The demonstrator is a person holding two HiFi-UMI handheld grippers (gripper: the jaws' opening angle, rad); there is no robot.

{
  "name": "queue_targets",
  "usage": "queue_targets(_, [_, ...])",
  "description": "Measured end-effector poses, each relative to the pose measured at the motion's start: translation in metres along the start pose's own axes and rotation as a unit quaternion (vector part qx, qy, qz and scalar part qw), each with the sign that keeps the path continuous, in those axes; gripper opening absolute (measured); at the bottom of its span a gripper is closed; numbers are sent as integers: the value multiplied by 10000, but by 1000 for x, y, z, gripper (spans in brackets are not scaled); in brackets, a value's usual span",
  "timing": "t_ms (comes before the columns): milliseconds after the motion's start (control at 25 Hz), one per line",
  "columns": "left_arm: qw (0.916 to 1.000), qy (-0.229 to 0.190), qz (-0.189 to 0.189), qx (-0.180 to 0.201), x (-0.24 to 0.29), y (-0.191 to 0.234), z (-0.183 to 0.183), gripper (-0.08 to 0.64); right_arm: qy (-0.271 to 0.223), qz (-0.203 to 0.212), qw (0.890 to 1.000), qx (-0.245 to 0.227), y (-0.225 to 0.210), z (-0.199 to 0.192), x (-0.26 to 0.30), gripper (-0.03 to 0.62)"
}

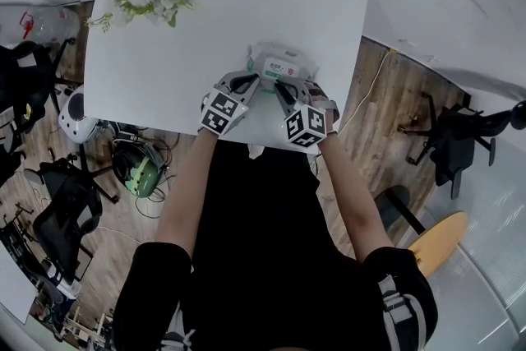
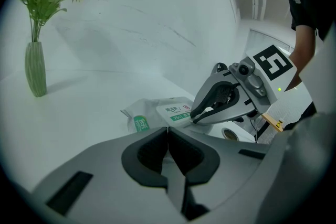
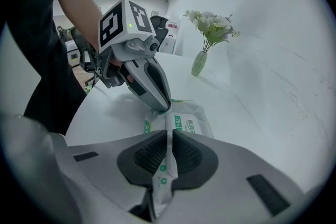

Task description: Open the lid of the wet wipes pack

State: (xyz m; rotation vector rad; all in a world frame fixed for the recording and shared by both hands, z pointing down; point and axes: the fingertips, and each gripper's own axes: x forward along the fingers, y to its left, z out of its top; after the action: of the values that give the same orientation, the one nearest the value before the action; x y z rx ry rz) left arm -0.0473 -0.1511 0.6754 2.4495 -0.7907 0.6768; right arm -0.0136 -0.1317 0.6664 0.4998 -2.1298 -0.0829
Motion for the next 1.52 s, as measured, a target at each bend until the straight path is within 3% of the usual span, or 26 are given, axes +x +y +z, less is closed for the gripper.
queue_targets(1520, [9999,-106,-49,-106,1,-1,-2,25,-193,-263,9994,148,-16,15,-21,26])
